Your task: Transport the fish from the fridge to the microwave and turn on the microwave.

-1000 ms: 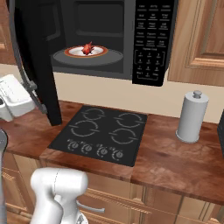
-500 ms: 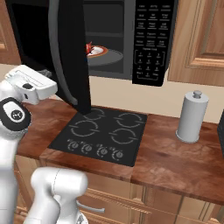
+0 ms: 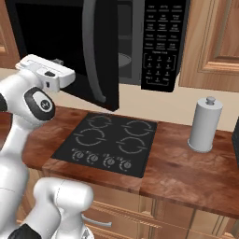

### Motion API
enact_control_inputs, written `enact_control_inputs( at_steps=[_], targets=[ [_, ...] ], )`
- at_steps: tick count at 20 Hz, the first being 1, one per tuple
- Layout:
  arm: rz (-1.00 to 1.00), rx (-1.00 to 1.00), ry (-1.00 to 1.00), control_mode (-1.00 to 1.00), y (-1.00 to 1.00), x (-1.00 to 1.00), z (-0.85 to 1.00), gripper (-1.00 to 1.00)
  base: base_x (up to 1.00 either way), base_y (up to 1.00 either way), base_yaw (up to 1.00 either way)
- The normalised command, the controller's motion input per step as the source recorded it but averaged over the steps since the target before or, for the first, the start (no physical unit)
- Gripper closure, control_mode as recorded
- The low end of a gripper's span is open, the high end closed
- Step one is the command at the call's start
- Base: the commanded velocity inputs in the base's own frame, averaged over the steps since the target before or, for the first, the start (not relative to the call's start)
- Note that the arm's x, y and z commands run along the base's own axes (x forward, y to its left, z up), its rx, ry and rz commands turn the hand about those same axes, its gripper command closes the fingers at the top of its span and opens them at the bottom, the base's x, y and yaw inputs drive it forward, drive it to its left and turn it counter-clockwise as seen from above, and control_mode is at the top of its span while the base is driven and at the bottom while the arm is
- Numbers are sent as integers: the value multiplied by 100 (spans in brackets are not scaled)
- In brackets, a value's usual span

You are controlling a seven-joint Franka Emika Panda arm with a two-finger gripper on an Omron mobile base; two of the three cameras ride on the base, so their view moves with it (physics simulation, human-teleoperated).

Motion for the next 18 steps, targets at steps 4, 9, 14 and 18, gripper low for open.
enact_control_inputs(
  at_steps=[4,9,14,18],
  targets=[
    [12,4,3,-100,0,23,38,100,0,0,0],
    [10,3,5,-100,0,19,28,100,0,0,0],
    [7,3,6,-100,-2,15,33,100,0,0,0],
    [4,4,5,-100,-9,7,42,100,0,0,0]
  ],
)
